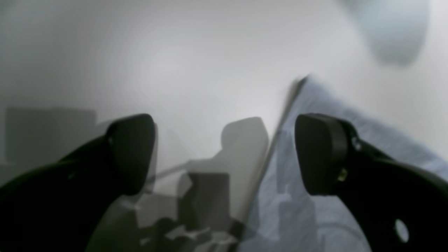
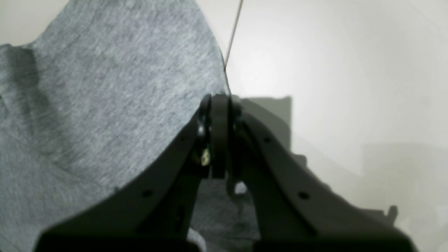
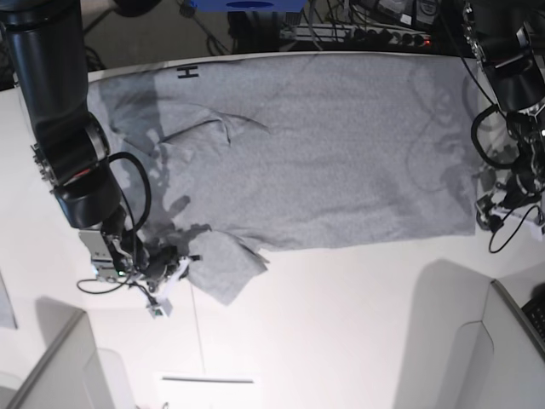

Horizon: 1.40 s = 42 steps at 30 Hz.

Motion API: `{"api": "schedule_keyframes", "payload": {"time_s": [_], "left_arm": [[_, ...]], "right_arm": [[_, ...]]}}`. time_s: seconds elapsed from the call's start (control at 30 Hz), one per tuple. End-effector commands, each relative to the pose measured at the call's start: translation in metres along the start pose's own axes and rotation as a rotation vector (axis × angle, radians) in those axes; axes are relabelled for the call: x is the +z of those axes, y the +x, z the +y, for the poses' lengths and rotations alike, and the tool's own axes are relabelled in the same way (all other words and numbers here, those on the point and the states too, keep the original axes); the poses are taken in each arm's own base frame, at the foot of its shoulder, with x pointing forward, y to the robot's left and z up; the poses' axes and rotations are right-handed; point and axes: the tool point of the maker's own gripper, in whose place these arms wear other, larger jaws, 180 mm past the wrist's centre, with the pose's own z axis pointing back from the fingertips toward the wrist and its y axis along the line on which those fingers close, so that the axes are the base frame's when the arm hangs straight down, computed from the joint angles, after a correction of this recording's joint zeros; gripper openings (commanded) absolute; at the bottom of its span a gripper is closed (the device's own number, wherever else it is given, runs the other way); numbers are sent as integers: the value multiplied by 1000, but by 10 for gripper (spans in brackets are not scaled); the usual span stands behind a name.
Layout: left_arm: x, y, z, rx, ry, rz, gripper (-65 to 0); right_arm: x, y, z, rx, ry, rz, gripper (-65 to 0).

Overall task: Fold the T-shirt properly
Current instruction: 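Lower the left gripper to the shirt's side edge near the hem and grasp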

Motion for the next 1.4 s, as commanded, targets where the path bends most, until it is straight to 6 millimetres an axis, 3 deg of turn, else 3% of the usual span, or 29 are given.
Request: {"api": "schedule_keyframes", "payload": {"time_s": [0.0, 0.27, 0.5, 0.73, 0.97, 1.03, 1.17, 1.37], "left_arm": [[4, 22, -1, -23, -2, -49, -49], [-20, 25, -29, -53, -32, -7, -51], [-26, 33, -53, -106, -61, -1, -51], [-31, 23, -67, -117, -82, 17, -51], [-32, 22, -68, -117, -84, 21, -54], [-32, 22, -68, -117, -84, 21, -94], [-32, 17, -66, -117, -80, 29, -248], [-32, 14, -64, -119, -77, 37, -354]], "right_arm": [[6, 16, -3, 13, -6, -17, -650], [6, 16, -3, 13, -6, -17, -650], [6, 16, -3, 13, -6, -17, -650], [6, 17, -3, 14, -7, -18, -650], [7, 20, -3, 15, -7, -23, -650], [8, 21, -3, 16, -8, -24, -650], [7, 20, -3, 15, -7, -23, -650], [7, 19, -4, 14, -9, -21, -650]]}}
